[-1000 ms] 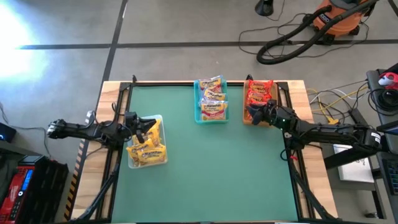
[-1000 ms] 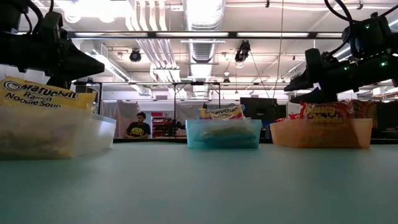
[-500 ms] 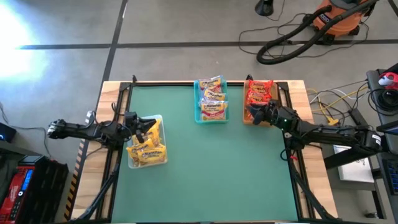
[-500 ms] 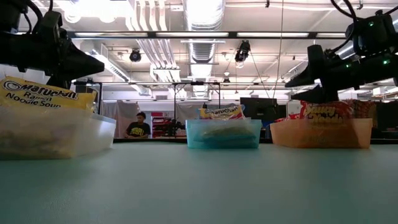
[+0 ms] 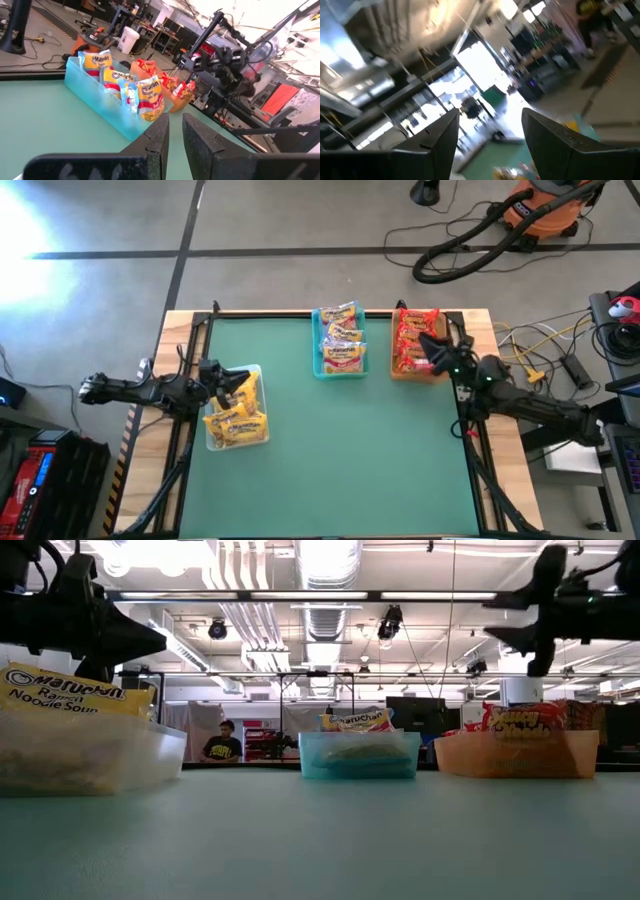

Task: Sort Maruchan noodles
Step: Return to Home Position

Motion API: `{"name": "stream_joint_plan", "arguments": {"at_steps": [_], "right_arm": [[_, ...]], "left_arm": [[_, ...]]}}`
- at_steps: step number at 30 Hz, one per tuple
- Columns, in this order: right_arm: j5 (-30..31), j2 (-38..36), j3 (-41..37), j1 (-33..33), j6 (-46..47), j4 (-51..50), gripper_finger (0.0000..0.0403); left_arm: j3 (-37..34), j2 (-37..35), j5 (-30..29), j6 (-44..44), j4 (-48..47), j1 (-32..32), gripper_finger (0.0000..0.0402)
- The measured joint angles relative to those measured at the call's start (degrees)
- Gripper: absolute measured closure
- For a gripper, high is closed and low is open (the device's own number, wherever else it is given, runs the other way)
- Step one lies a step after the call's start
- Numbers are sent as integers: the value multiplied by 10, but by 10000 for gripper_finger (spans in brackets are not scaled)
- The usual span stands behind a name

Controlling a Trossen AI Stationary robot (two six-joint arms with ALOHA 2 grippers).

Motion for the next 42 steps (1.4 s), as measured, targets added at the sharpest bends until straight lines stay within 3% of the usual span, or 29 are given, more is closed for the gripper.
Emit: {"name": "stream_joint_plan", "arguments": {"at_steps": [22,42], "right_arm": [[0,-128,-2,0,0,-7,200],[-1,-94,-2,0,0,-9,200]], "left_arm": [[-1,-13,-2,0,3,0,365],[-1,-13,-3,0,2,0,365]]}}
